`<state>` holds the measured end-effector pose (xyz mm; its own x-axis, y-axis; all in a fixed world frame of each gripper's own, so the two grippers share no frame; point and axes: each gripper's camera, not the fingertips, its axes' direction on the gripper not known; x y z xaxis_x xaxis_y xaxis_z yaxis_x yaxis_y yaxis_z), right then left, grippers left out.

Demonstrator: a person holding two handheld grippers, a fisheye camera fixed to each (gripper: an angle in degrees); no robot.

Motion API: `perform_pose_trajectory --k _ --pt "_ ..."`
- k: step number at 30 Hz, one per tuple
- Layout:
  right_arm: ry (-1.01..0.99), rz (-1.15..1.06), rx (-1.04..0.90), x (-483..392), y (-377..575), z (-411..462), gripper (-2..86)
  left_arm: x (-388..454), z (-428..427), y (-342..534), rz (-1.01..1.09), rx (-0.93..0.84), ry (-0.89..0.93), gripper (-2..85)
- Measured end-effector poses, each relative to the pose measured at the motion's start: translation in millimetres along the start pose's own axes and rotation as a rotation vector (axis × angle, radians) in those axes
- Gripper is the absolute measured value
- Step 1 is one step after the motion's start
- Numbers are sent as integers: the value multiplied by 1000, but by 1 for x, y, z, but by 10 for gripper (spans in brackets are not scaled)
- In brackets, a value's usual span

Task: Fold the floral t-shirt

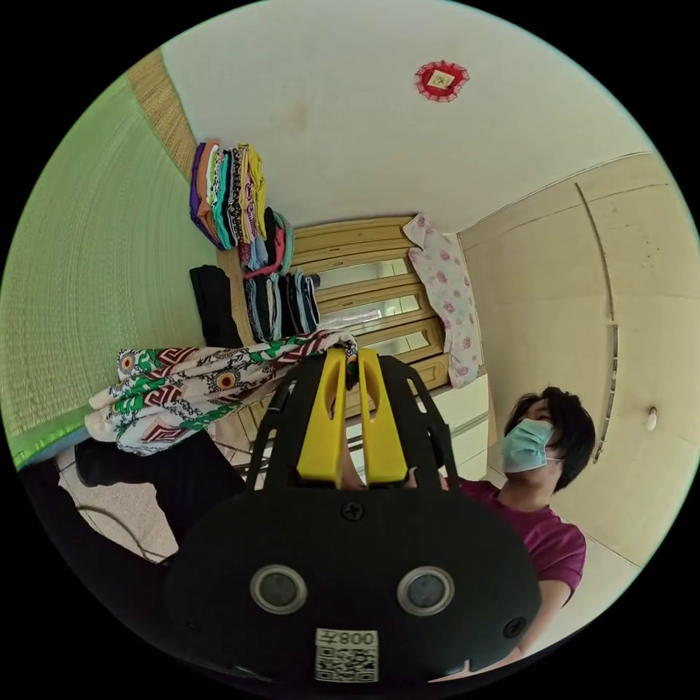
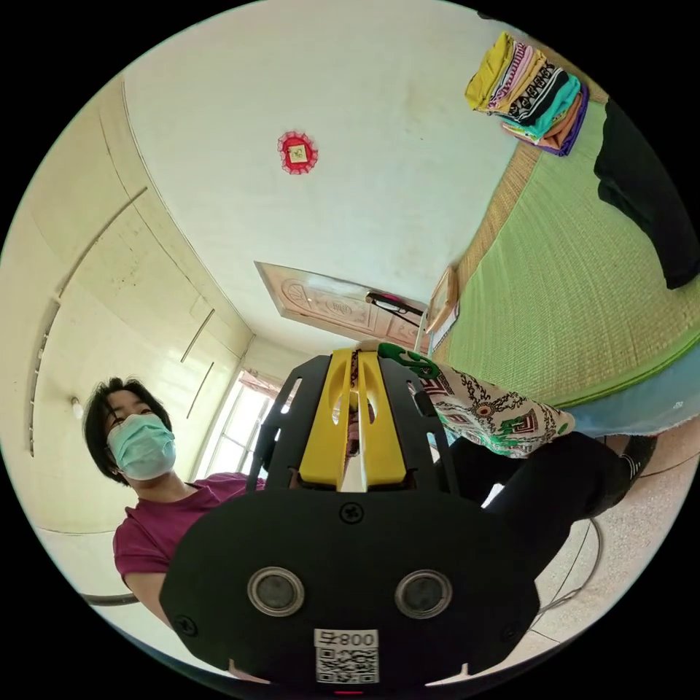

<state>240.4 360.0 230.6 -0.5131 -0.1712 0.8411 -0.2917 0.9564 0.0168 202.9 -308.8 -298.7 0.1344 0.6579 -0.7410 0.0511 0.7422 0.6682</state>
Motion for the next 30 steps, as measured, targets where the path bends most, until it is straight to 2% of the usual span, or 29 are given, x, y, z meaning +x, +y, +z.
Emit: perform_pose_trajectory --k 8,14,19,25,30 --pt "83 -79 80 4 -179 -68 6 -122 159 -191 50 -59 -8 28" --pt "204 -161 117 -7 -297 -137 7 -208 287 -288 126 -122 -32 28" --pt "303 -81 159 46 -320 -213 8 -339 378 -300 39 -188 -89 28" --pt "421 248 227 185 -272 -308 8 -540 459 -244 -232 -319 -215 29" --pt "395 300 252 229 -234 -350 8 -604 492 -209 -226 -385 -255 28"
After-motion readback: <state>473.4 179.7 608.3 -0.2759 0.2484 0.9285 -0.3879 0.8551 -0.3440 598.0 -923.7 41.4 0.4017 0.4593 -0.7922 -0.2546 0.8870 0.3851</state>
